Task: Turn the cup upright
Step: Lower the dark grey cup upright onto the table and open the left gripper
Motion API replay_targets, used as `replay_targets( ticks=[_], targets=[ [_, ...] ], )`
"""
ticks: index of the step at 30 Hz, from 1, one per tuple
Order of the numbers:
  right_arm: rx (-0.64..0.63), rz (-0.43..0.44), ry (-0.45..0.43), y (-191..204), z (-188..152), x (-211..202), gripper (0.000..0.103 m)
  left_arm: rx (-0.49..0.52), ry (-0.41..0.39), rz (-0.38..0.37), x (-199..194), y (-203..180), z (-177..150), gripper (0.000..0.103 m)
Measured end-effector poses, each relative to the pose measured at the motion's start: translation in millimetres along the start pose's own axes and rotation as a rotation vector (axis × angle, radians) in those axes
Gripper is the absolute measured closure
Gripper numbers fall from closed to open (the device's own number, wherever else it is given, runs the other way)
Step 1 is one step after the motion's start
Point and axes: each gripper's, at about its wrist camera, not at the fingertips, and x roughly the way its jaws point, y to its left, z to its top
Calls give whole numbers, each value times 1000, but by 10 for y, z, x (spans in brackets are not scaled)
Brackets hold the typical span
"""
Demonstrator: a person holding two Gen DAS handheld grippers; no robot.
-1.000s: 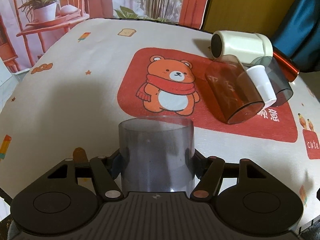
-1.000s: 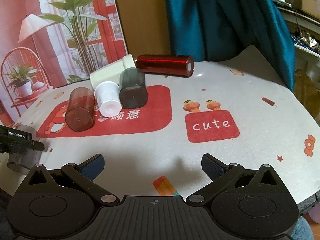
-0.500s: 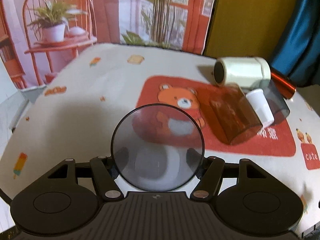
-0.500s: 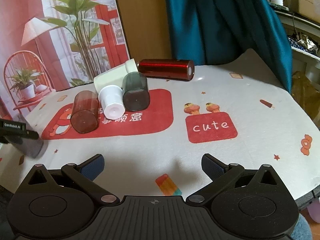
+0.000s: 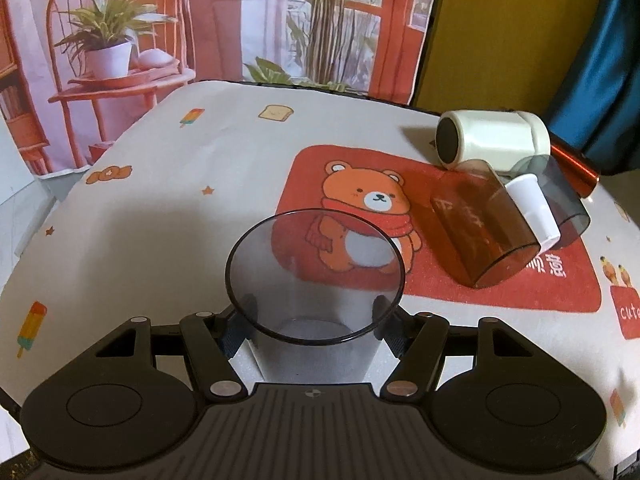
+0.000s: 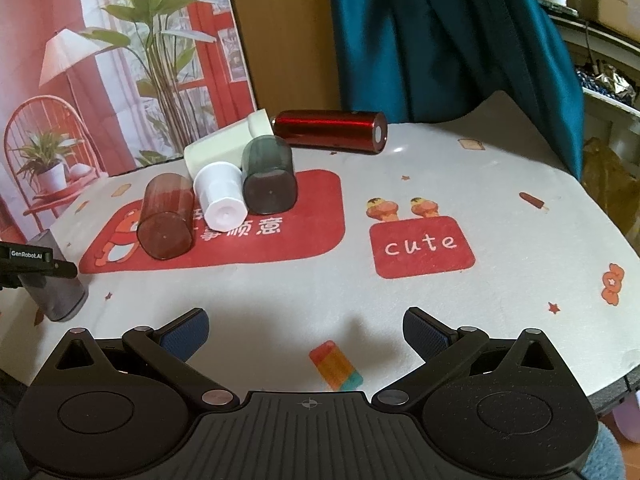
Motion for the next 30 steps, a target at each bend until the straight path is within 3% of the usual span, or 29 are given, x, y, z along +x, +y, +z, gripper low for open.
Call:
replay_targets(
  ticks=[22,24,26,28,30],
  targets=[
    [21,-5,33,-29,-20,79,0,7,-43,-42,129,-81,22,34],
    [23,-5,38,-28,-18,93,0,10,-32,-59,109,-92,6,31],
    [24,-4,42,-23,-16,102,0,-11,-27,-90,79,-64,-10,16],
    [21,1,44,-15,-16,106,0,-38,-11,-110,45,-40,-19,8],
    [23,3,43,-12,-16,104,0,-25,3,-104,5,-63,-29,7]
  ],
)
